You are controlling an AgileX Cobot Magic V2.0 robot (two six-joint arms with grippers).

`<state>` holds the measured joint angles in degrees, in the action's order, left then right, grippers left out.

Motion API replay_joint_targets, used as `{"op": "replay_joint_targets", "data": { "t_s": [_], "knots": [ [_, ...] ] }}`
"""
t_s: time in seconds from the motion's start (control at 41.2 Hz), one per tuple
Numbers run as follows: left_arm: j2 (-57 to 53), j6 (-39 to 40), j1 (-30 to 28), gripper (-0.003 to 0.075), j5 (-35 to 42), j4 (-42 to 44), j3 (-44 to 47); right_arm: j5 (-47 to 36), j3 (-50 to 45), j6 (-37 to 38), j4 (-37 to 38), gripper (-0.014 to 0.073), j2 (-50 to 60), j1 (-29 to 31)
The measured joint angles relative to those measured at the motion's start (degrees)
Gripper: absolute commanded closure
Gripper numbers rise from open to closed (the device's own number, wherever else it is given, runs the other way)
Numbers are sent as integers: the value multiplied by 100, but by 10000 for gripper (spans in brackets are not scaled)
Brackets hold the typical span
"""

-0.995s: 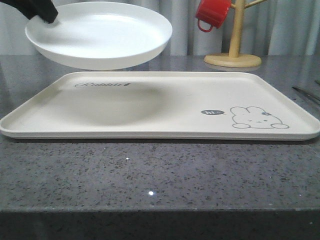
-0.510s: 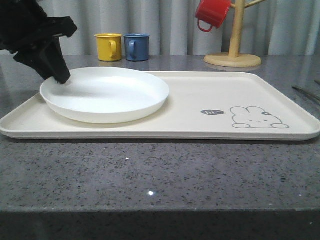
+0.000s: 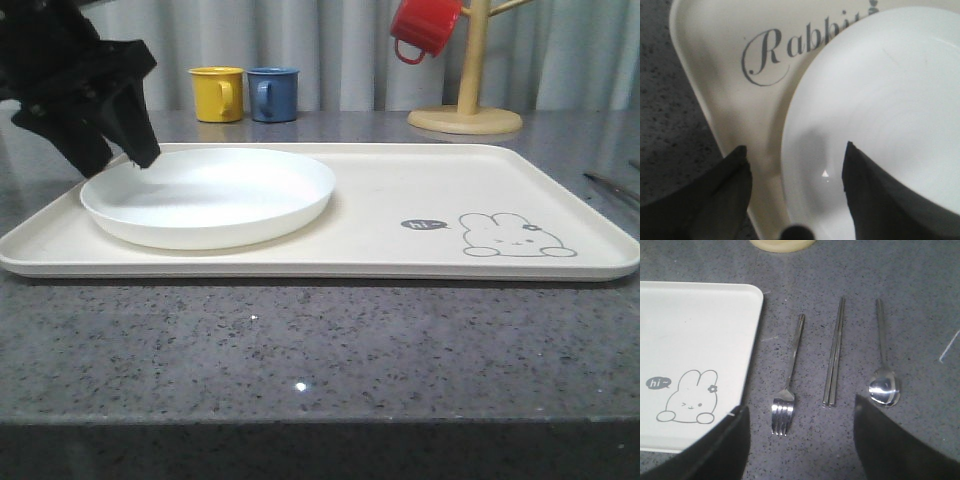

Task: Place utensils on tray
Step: 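Lower the plate onto the tray, open the left gripper, withdraw, then move the right gripper down over the steel fork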

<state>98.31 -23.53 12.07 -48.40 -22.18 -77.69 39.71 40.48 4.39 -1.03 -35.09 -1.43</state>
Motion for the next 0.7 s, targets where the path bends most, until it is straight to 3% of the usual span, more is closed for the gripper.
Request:
{"op": "replay_joint_targets", "data": {
  "t_s": [0.291,0.582,0.704],
  "knots": [
    [-1296,0,271,300,-687,150,-261,0,0,0,0,117,0,0],
    [-2675,-104,1787,300,-802,710,549,0,0,0,0,117,0,0],
    [-3133,4,2003,300,-763,795,1030,0,0,0,0,117,0,0]
  ]
}}
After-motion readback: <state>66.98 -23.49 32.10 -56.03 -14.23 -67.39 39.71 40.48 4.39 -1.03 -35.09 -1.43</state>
